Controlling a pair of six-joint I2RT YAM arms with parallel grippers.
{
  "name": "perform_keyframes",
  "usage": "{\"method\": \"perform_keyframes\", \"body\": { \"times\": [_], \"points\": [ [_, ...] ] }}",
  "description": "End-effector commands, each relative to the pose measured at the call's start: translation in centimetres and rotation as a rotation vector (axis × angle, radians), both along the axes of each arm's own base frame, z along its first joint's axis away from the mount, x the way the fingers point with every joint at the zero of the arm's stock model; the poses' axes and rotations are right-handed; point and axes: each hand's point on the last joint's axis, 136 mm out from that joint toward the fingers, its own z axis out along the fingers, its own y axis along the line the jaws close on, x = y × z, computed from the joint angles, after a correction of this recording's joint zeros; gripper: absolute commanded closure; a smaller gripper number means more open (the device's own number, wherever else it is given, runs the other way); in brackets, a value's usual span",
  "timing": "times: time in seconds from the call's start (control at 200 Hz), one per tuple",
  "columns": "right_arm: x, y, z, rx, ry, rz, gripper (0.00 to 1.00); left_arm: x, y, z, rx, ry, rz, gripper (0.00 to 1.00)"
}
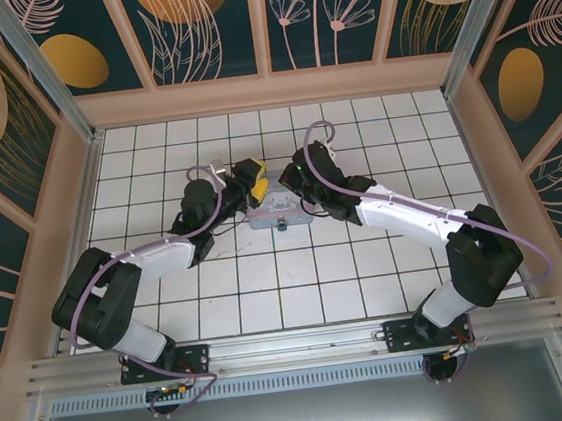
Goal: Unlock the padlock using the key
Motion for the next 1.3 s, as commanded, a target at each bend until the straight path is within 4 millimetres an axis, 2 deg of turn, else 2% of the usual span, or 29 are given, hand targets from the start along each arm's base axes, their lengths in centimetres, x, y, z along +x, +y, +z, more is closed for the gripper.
{"method": "perform_keyframes", "body": {
  "times": [0.0, 0.16, 0.49, 1.296],
  "points": [
    [0.4, 1.0, 1.4, 0.042, -0.030, 0.018, 1.00, 0.6, -0.7, 2.0, -0.065, -0.043, 0.008, 0.40],
    [0.5, 1.1, 1.4, 0.045, -0.032, 0.020, 1.00, 0.5, -1.1, 1.4, -0.067, -0.031, 0.004, 0.48],
    [0.4, 1.1, 1.6, 0.051, -0.036, 0.022, 1.00, 0.0, -1.7, 0.7, -0.057, -0.019, -0.003, 0.52],
    [-0.1, 0.9, 1.3, 0.059, -0.028, 0.024, 1.00, 0.2, -2.0, -0.7, -0.039, 0.002, 0.007, 0.74]
  ]
}}
